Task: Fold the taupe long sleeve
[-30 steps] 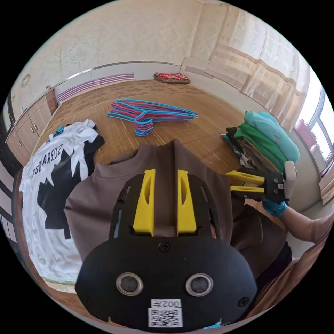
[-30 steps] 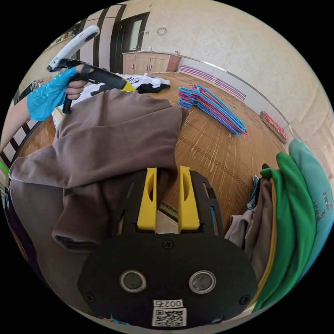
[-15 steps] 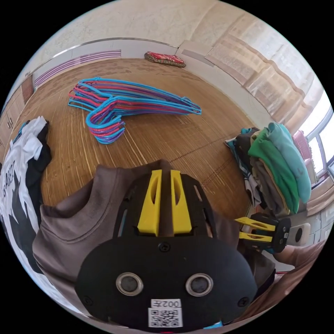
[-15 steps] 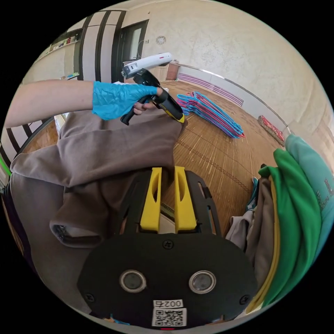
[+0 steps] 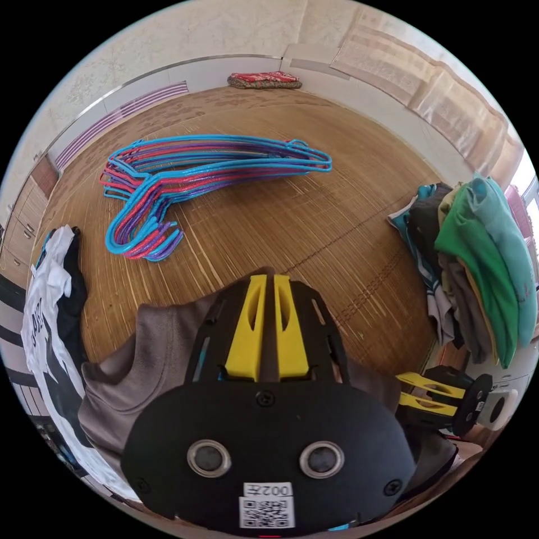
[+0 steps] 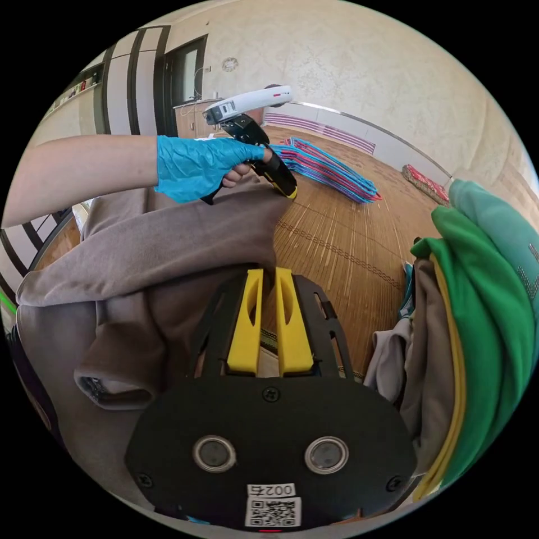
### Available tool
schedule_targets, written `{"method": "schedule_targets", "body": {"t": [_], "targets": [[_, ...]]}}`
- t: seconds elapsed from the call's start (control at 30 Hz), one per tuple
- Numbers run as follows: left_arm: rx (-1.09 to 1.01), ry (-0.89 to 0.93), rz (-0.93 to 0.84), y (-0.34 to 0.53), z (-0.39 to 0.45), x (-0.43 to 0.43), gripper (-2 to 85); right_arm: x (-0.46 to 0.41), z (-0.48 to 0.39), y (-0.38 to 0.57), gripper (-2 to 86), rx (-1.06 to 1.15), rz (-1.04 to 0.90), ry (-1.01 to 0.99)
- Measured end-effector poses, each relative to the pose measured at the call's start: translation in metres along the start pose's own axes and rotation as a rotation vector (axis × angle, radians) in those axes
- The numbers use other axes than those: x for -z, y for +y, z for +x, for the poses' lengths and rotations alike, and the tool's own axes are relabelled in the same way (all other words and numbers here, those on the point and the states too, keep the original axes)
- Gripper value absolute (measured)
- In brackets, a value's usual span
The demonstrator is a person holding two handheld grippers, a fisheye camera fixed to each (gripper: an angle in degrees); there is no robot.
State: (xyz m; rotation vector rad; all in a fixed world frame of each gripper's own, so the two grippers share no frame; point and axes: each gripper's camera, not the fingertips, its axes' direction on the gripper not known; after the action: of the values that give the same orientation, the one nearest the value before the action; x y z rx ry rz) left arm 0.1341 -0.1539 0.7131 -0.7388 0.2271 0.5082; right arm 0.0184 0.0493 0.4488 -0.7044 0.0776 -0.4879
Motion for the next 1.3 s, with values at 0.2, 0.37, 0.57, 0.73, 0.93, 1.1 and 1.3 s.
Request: {"method": "schedule_targets", "body": {"t": [0.2,0.37,0.57,0.73,0.93,1.1,1.3], "targets": [[0.004,0.043,-0.010,-0.012,-0.007,0.006,1.5,-0.004,-0.007,-0.002,7.4,0.151,0.003,0.042],[-0.010,0.073,0.013,-0.005,-0.015,0.027,3.6,-0.004,-0.012,0.006,4.8,0.225,0.032,0.088],[-0.051,0.107,0.005,0.003,-0.018,0.030,0.0,-0.006,-0.003,0.017,1.9,0.108,0.048,0.096],[-0.018,0.116,0.106,-0.004,-0.012,0.044,-0.8,-0.010,0.011,0.029,-0.7,0.017,0.020,0.189],[-0.078,0.022,-0.061,-0.004,0.008,0.004,-1.0,-0.028,0.034,0.040,-0.9,-0.052,-0.059,0.112],[-0.030,0.102,-0.049,0.016,0.000,0.006,-0.4,-0.029,0.052,0.054,-0.9,-0.081,-0.099,0.099],[-0.007,0.096,0.044,0.057,-0.012,0.055,3.5,-0.003,0.057,0.069,-0.7,-0.061,-0.065,0.012]]}}
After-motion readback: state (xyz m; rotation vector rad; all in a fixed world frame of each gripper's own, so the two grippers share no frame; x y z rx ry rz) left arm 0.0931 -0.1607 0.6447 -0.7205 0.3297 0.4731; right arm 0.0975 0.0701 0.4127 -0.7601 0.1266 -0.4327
